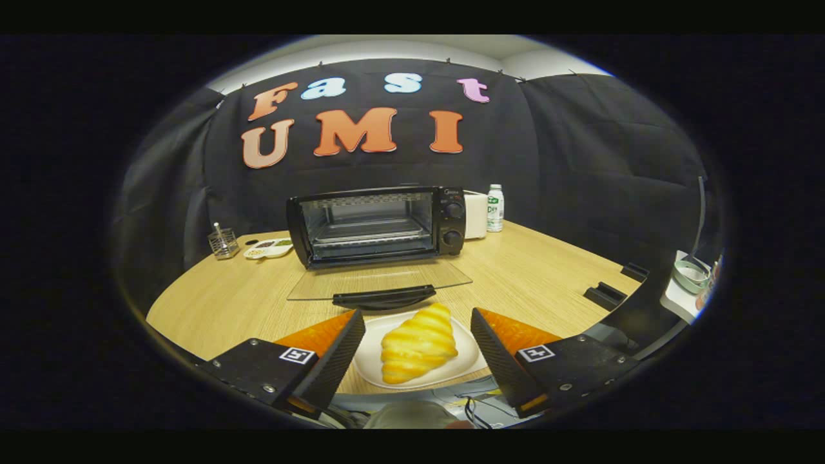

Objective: Open the toaster oven, put the food inside, and close the toaster oven door.

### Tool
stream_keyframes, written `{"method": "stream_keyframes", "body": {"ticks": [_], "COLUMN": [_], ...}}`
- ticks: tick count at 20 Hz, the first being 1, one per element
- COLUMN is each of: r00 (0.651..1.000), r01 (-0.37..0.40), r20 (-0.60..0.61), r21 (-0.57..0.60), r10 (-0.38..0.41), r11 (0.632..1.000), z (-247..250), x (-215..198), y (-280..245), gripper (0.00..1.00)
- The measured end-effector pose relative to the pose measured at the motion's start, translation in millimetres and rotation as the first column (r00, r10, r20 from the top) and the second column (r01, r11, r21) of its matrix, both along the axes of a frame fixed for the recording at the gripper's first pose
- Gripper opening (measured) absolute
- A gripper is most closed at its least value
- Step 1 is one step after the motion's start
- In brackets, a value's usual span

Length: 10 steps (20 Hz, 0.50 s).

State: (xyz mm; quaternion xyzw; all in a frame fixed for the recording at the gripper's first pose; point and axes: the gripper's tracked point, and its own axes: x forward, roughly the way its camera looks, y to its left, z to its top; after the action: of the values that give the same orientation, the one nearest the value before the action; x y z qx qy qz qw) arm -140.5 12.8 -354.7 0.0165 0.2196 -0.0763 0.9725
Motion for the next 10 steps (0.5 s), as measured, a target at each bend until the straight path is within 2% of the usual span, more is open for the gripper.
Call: {"method": "stream_keyframes", "body": {"ticks": [10], "r00": [0.993], "r01": [0.062], "r20": [-0.098], "r21": [0.033], "r10": [-0.059], "r11": [0.998], "z": [-55], "x": [-8], "y": [4], "gripper": [0.99]}}
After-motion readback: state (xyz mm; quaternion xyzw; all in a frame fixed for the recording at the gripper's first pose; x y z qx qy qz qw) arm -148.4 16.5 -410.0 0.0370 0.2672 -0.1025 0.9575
